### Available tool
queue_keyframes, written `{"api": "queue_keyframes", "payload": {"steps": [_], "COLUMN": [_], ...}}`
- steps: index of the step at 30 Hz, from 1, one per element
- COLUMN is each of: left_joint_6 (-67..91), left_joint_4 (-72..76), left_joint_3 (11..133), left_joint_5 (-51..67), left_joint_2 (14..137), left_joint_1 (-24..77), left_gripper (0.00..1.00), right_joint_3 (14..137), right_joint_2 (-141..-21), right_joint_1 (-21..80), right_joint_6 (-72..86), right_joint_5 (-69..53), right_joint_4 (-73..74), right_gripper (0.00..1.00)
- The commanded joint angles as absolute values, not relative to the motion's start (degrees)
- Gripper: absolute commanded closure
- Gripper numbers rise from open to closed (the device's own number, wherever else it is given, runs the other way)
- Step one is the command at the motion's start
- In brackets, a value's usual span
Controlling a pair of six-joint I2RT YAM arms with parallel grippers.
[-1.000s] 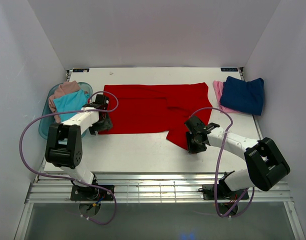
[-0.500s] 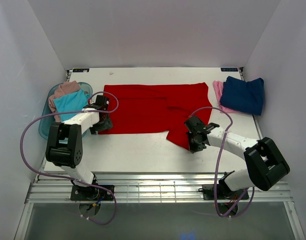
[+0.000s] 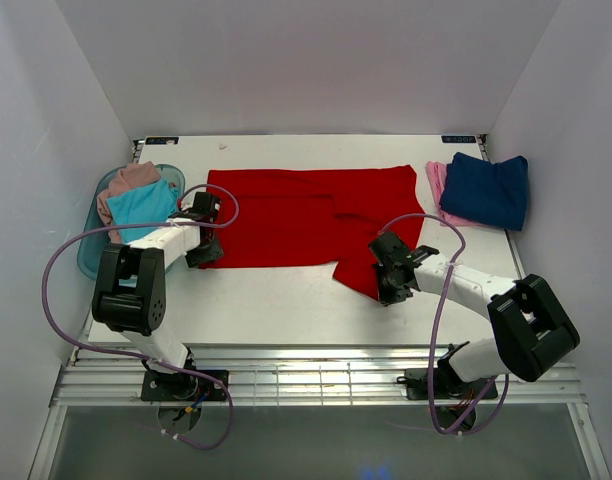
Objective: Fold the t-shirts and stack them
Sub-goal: Grap the side of the flattened tshirt closest away from the robot with both arms
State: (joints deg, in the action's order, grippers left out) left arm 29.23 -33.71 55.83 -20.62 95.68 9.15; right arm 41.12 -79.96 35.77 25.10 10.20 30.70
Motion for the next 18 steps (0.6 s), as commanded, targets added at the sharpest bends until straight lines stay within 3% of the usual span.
{"api": "queue_keyframes", "payload": {"steps": [1, 8, 12, 16, 18], "left_joint_6": [29.62, 29.53, 29.53, 29.71, 29.71], "left_joint_4": [-34.8, -35.33, -35.25, -35.25, -35.24], "left_joint_3": [53.96, 53.26, 53.35, 54.49, 55.46], "left_joint_5": [-22.5, -23.55, -23.91, -23.2, -23.03], "left_joint_2": [95.71, 94.57, 94.75, 95.45, 95.89], "left_joint_1": [8.96, 8.96, 8.96, 8.96, 8.96], "left_gripper": [0.47, 0.52, 0.65, 0.86, 0.91], "right_joint_3": [40.87, 40.78, 42.01, 45.08, 47.18], "right_joint_2": [-79.19, -78.93, -79.63, -80.59, -81.56], "right_joint_1": [36.12, 36.21, 36.12, 36.12, 36.12], "right_joint_6": [25.14, 25.58, 26.1, 26.19, 26.19], "right_joint_5": [11.34, 11.87, 13.09, 15.55, 17.3], "right_joint_4": [30.94, 31.55, 32.08, 33.05, 33.48], "right_gripper": [0.89, 0.89, 0.89, 0.88, 0.88]}}
